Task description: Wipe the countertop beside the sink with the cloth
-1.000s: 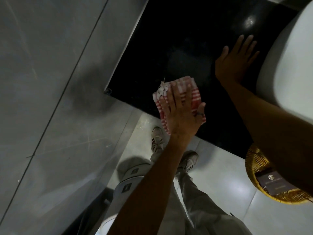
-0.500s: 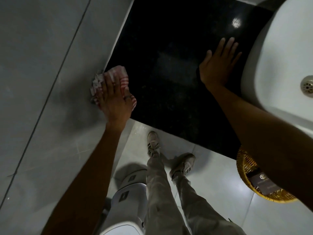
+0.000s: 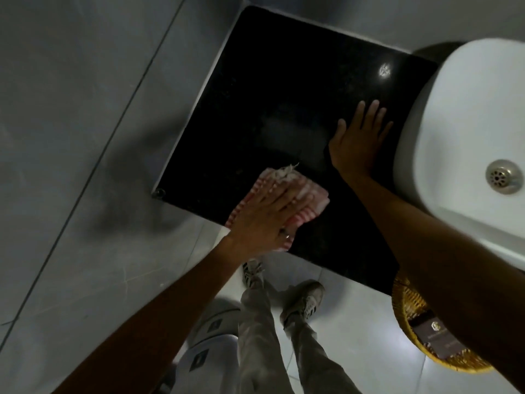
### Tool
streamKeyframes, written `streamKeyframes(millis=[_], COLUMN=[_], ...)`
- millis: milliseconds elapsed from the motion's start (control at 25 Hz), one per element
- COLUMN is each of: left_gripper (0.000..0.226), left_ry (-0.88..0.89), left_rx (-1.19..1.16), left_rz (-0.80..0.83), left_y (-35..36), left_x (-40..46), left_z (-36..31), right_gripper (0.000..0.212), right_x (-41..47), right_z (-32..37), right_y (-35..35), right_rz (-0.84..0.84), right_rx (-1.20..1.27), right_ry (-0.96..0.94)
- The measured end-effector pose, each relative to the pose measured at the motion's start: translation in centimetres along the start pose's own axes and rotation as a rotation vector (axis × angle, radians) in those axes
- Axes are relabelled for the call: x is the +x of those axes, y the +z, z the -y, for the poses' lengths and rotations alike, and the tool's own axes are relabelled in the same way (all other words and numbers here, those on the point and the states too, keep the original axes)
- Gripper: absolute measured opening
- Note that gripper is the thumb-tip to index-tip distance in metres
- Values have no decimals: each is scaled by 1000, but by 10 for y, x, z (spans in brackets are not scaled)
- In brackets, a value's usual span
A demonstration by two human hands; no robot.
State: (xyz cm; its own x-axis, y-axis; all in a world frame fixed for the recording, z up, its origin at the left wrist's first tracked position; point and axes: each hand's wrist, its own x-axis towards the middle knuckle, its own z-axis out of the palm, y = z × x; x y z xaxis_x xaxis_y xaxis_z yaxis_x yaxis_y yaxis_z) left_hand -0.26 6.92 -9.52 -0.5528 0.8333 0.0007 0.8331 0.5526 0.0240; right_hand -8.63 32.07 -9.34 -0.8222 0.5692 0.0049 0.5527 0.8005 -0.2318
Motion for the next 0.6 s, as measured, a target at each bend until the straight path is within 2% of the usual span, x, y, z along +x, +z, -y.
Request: streamKeyframes(millis=[80, 160, 200, 280, 360, 440, 520, 600], left_gripper=[72, 87, 86, 78, 78, 81, 84, 86], left_ry=[-128, -373, -448, -490, -384, -184, 9, 118], left_rx=[14, 58, 87, 131, 127, 114, 106, 59], left_rz=[9, 86, 132, 158, 130, 56, 18, 28], left_y=[0, -12, -19, -30, -28, -25, -23, -17], left_x=[-25, -25, -15, 25, 79, 94, 54, -12], left_z=[27, 84, 114, 156, 158, 128, 82, 52], right_gripper=[66, 66, 66, 66, 66, 65, 65, 64], right_x=[-18, -33, -38, -47, -43, -41, -41, -42], right_z=[-9, -1, 5, 12, 8, 5, 6, 6], right_y=[4, 4, 4, 4, 11, 11, 7, 2], right_rz=[9, 4, -8, -26, -52, -58, -47, -21], right_rx=[9, -21, -18, -10, -23, -3, 4, 14], right_ry=[-1, -6, -11, -25, -20, -17, -28, -24])
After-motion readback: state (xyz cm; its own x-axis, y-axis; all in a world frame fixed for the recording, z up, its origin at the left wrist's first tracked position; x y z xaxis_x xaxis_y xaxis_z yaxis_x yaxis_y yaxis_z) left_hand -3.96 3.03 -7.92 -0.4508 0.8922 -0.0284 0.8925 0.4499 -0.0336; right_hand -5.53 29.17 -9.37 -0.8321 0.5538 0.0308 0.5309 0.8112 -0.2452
